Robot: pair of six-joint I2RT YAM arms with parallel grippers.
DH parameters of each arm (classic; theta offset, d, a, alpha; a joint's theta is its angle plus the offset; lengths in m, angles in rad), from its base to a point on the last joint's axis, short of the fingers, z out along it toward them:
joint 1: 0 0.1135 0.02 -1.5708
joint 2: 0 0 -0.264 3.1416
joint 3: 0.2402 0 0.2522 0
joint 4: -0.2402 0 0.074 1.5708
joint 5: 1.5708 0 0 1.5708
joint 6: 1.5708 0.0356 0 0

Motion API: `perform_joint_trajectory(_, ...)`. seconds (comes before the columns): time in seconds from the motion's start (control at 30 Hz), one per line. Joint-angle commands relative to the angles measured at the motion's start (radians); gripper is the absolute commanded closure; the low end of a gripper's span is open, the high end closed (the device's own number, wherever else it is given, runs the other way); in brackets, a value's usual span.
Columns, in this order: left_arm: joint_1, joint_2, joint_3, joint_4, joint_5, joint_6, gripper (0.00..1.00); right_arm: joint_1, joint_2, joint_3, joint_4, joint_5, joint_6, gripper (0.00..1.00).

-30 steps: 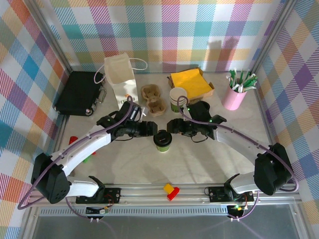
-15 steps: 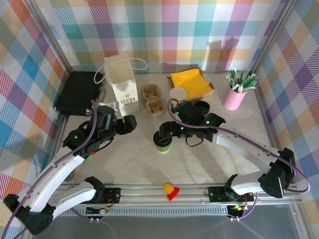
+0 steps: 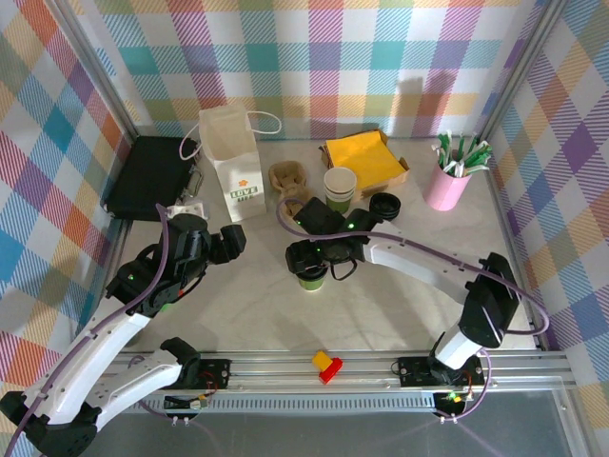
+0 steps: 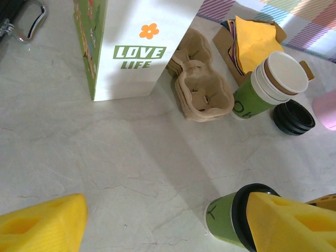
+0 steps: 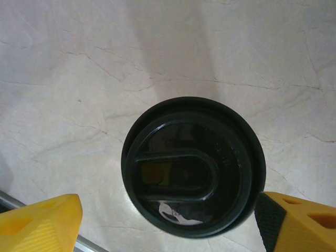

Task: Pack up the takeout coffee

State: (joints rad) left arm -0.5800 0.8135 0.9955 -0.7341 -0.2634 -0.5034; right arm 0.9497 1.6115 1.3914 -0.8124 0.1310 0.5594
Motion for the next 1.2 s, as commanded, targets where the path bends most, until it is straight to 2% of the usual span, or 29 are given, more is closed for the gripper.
perform_joint_trajectory(0.0, 0.006, -0.014, -0.023, -0.002, -0.004, 0.01, 0.21, 0.008, 0.033, 0.047, -0.062, 0.024, -0.025, 0.13)
perform_joint_trajectory(1.17, 0.008, -0.033, -0.058, 0.009, -0.005, 0.016, 0.21, 0.053, 0.182, 0.153, -0.192, 0.105, -0.014, 0.18)
